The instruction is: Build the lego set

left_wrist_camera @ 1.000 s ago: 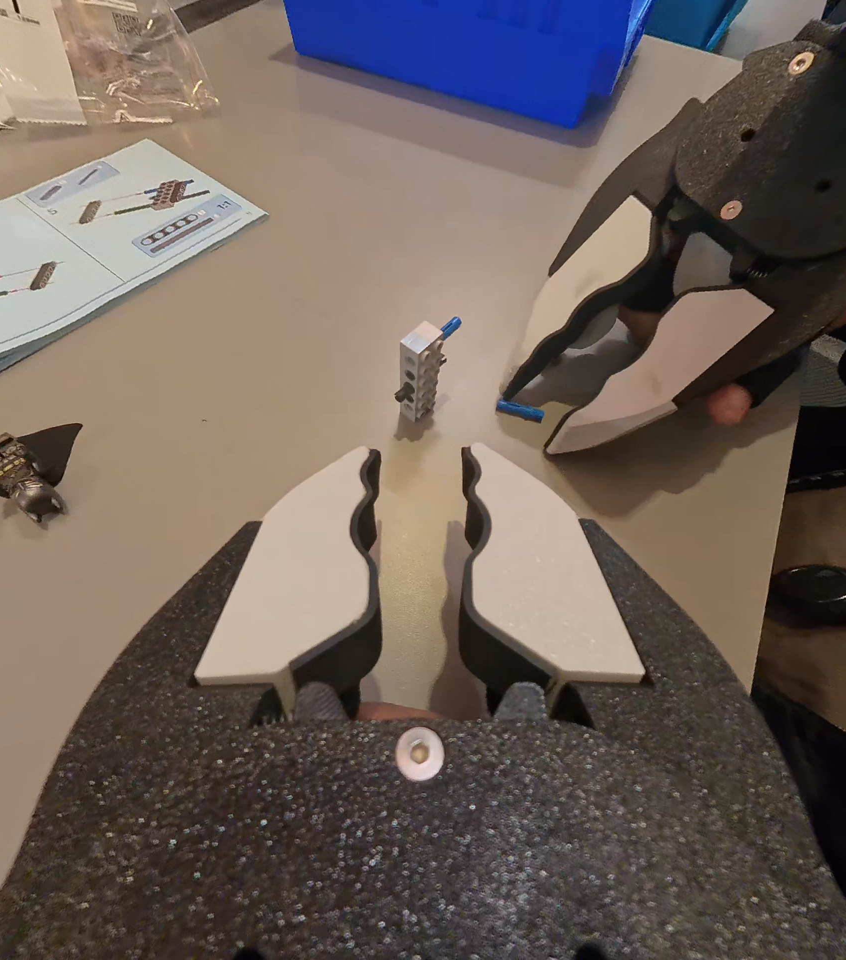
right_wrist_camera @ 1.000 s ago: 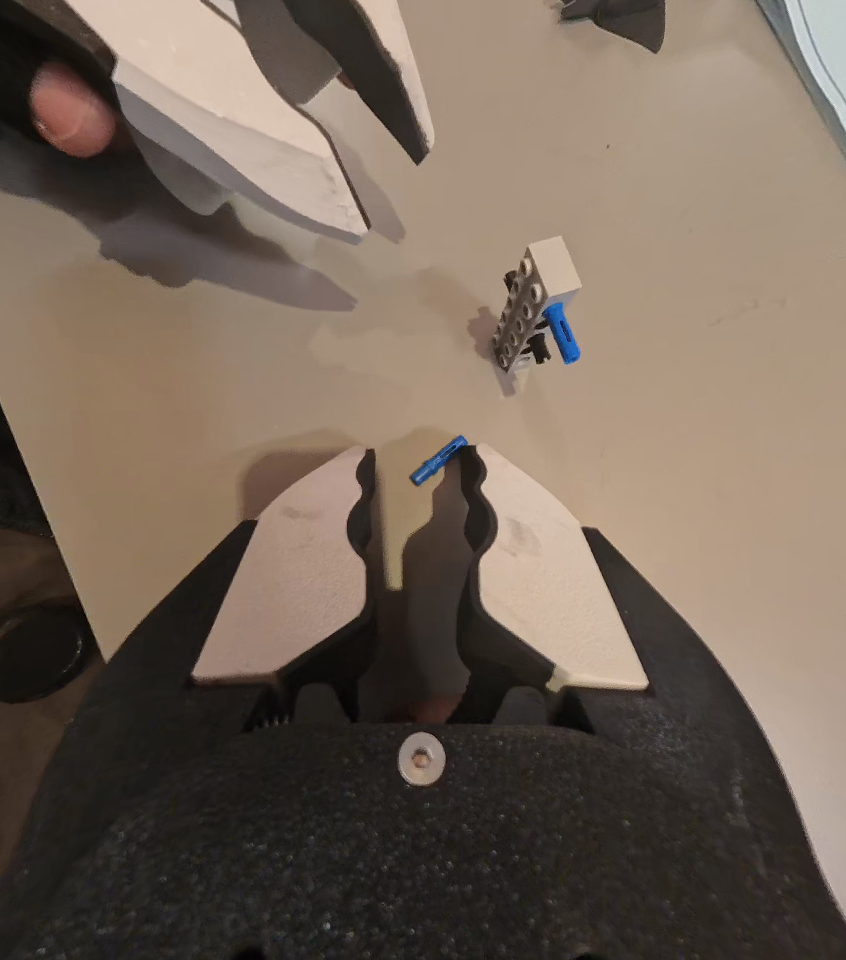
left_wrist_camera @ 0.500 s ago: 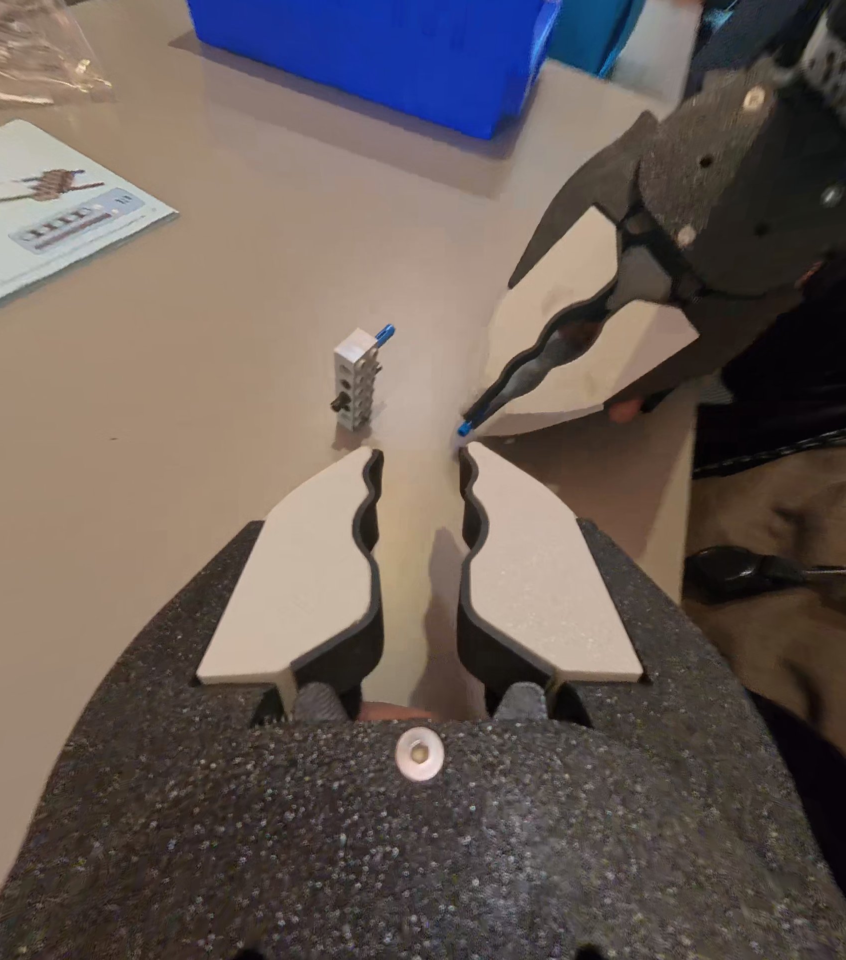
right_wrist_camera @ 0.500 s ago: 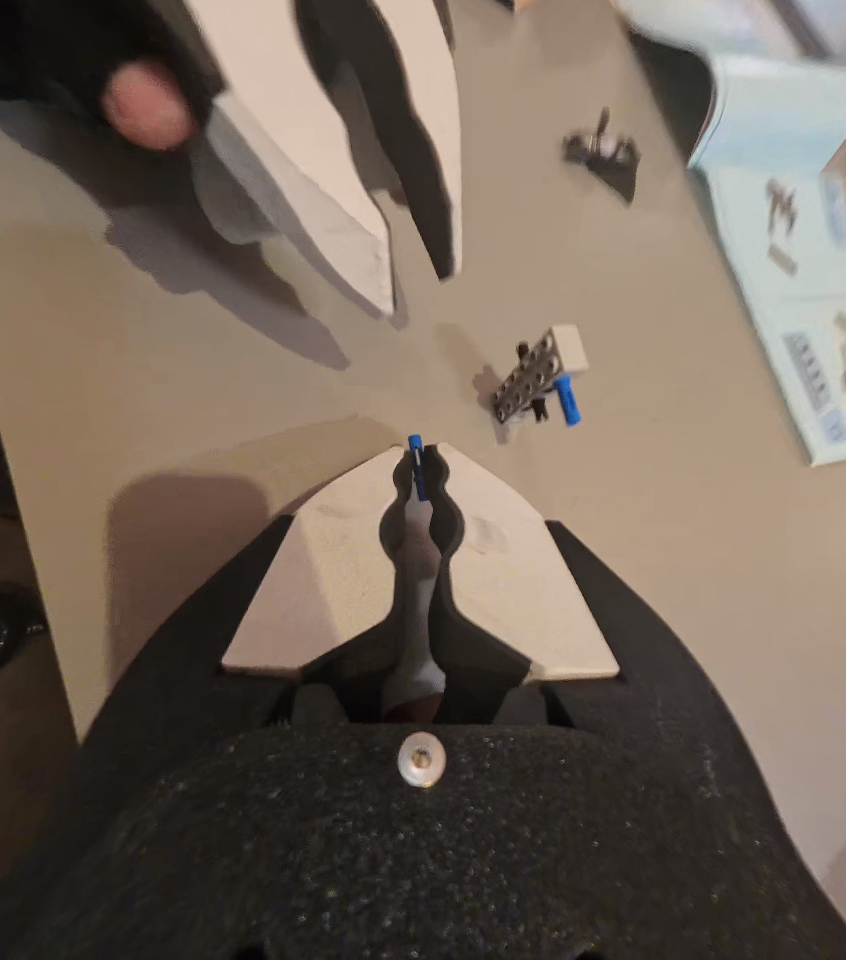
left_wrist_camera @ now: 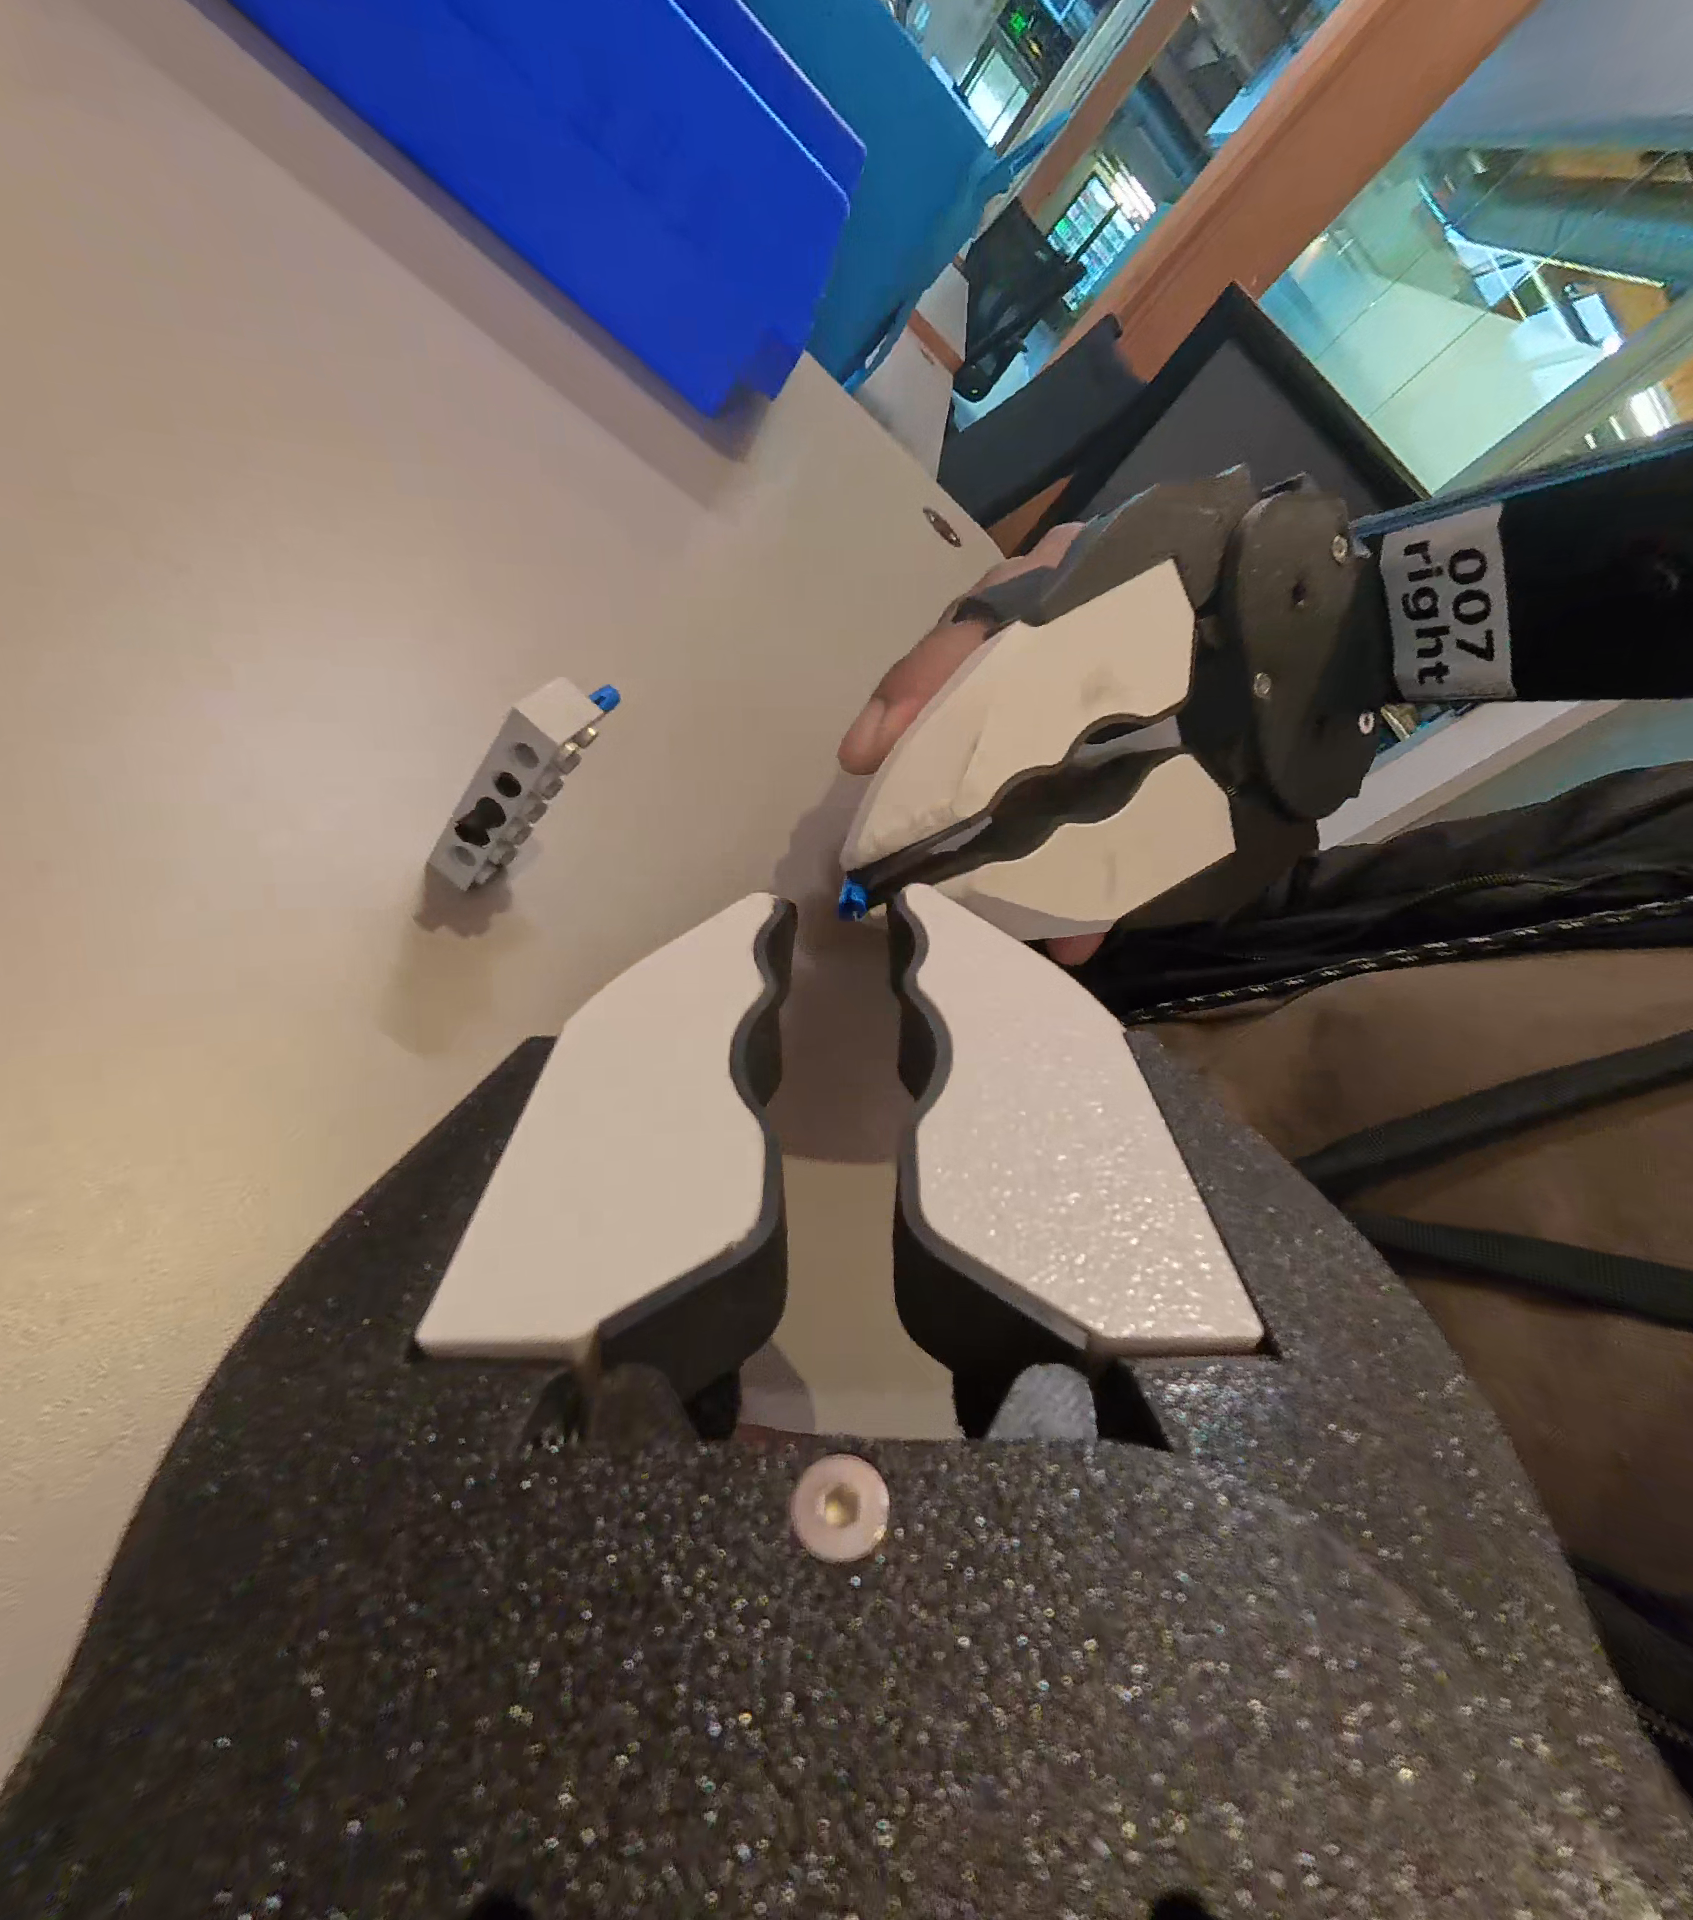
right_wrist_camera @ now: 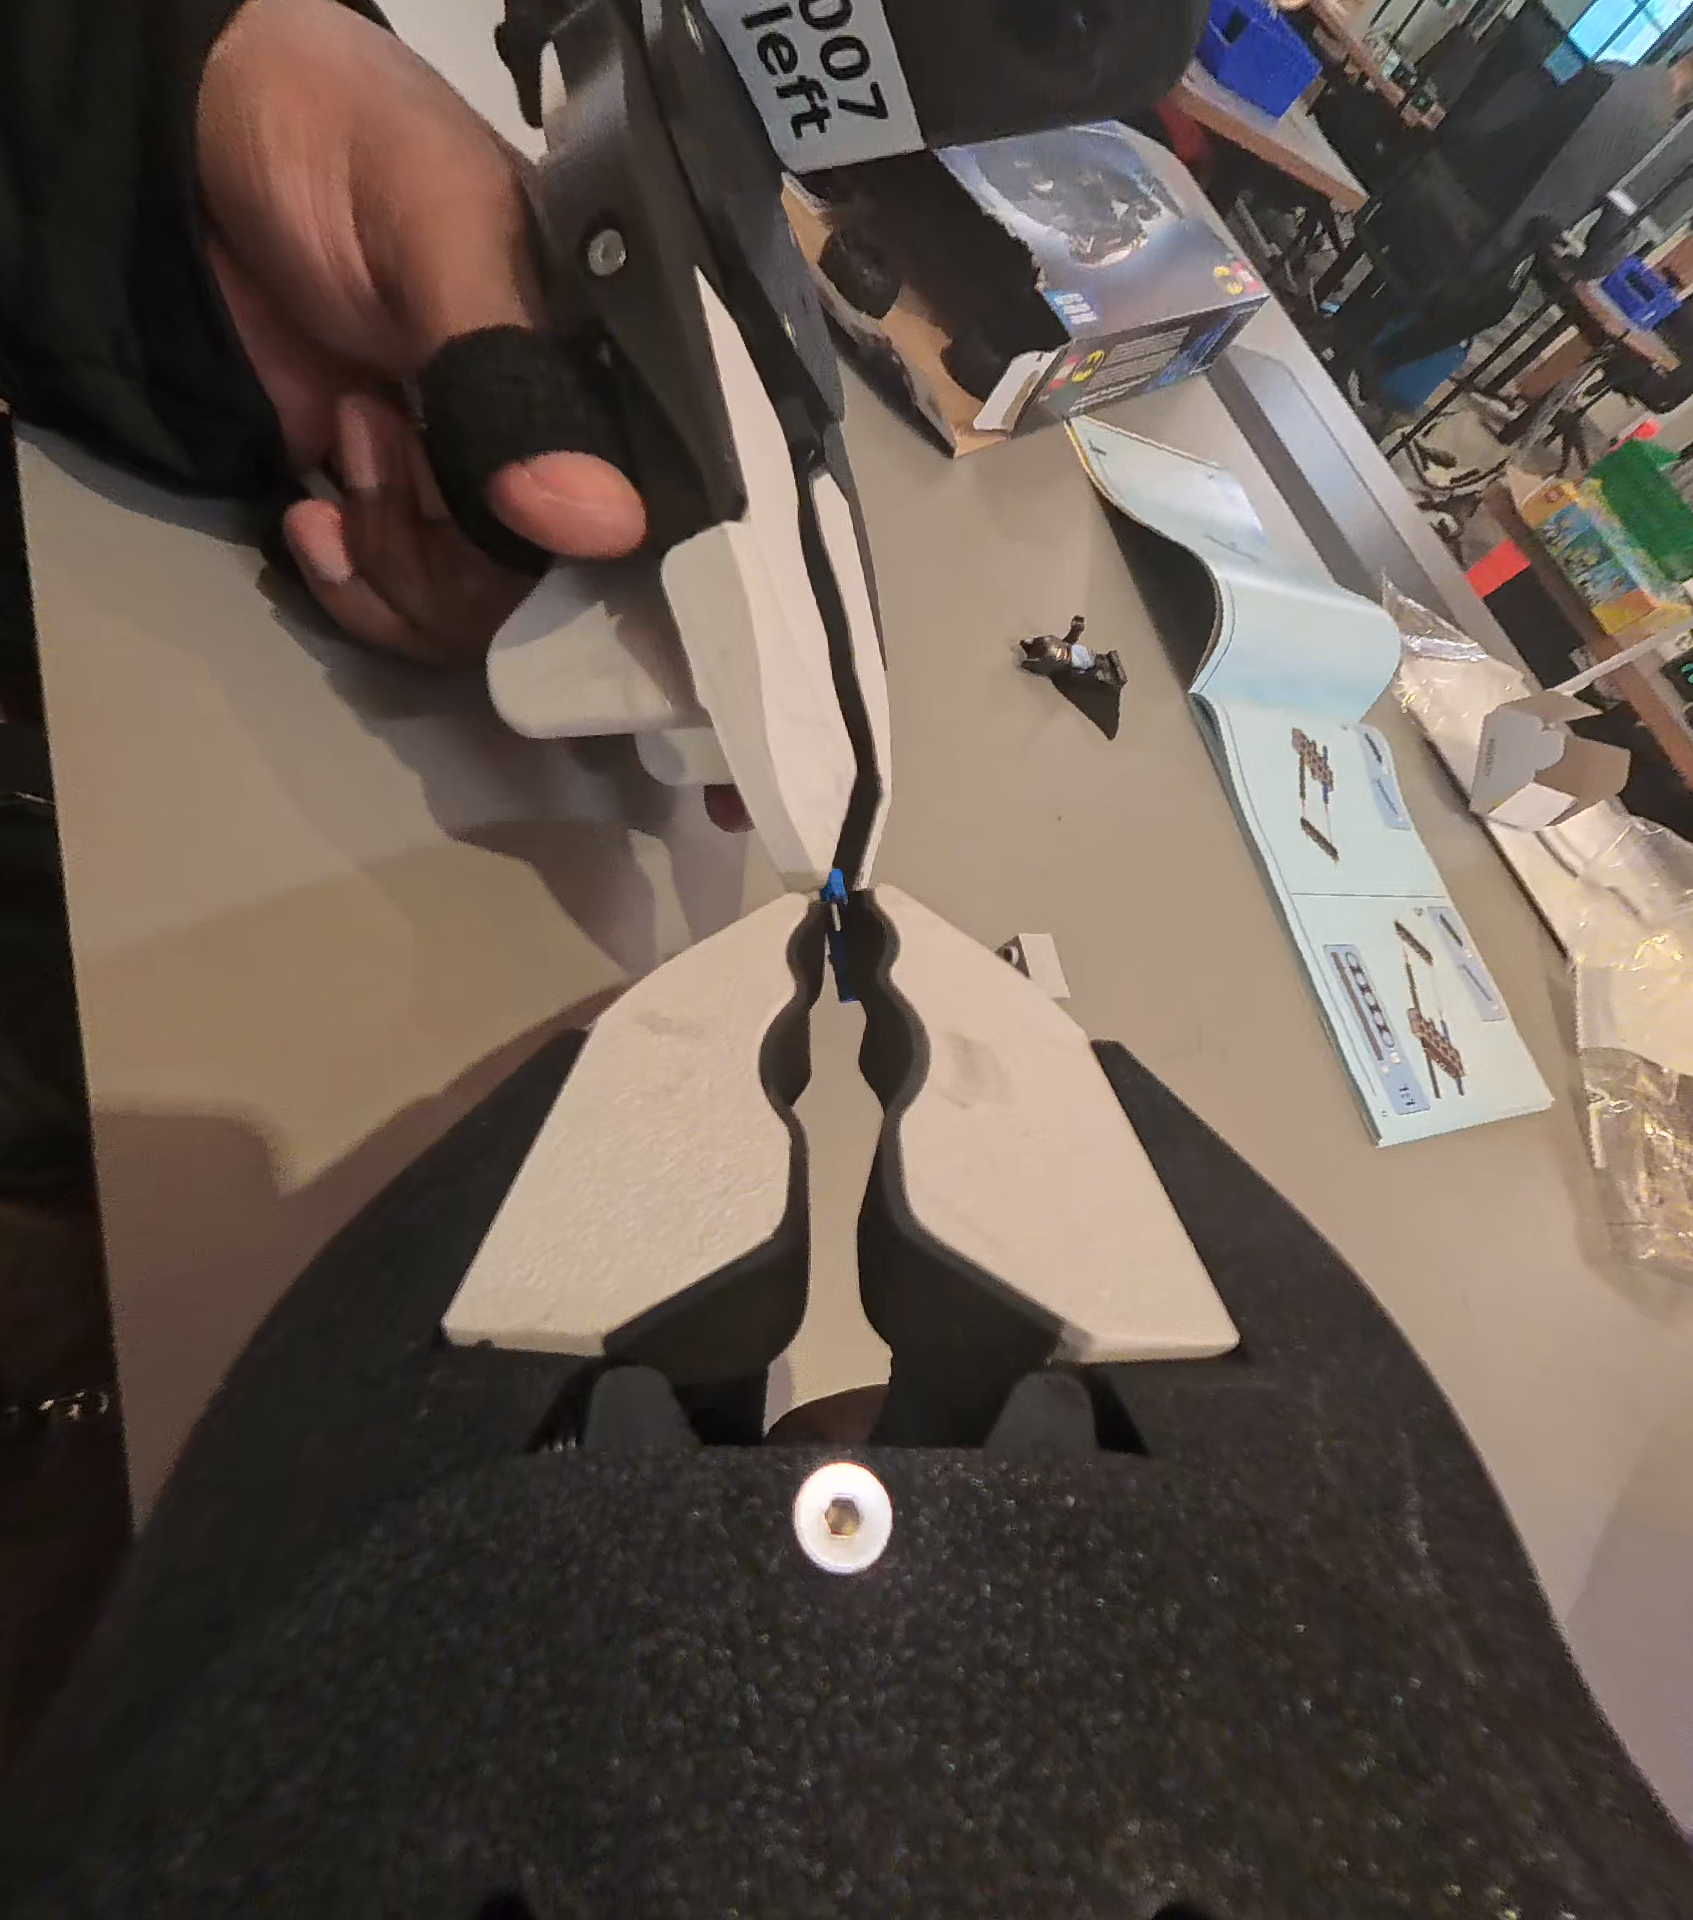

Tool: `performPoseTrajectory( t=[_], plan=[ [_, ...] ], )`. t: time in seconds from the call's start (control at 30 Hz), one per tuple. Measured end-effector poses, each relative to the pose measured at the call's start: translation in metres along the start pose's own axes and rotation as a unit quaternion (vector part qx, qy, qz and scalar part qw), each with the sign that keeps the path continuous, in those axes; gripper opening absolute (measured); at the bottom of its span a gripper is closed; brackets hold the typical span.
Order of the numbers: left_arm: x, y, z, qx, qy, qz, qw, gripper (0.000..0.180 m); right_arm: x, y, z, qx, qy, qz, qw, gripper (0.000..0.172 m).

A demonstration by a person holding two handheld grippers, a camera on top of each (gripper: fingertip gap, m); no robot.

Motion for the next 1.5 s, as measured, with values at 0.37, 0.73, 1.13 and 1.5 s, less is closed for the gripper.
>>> performPoseTrajectory(
  t=[0.37, 0.73, 1.13, 1.5],
  plan=[
    [-0.007, -0.008, 0.006, -0.040, 0.024, -0.020, 0.999, 0.004, -0.002, -0.008, 0.005, -0.052, 0.029, 0.023, 0.998, 0.005],
    [-0.026, -0.008, 0.012, -0.027, -0.019, -0.238, 0.971, 0.004, 0.002, -0.008, 0.016, -0.091, 0.032, 0.081, 0.992, 0.013],
    [-0.032, -0.004, 0.011, -0.015, -0.047, -0.351, 0.935, 0.004, 0.008, -0.009, 0.020, -0.102, 0.004, 0.093, 0.990, 0.005],
    [-0.029, -0.001, 0.006, 0.000, -0.050, -0.328, 0.944, 0.017, 0.010, -0.011, 0.017, -0.103, 0.005, 0.102, 0.989, 0.005]
  ],
)
Point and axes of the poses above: each gripper's, where its closed fingertips meet, z back along the fingers, y out of its underside, x = y × z across the jaws, the point moved 2 cm from there along z, back along the fingers, and after that the axes turned 5 degrees about -z, right-handed, at the moved point
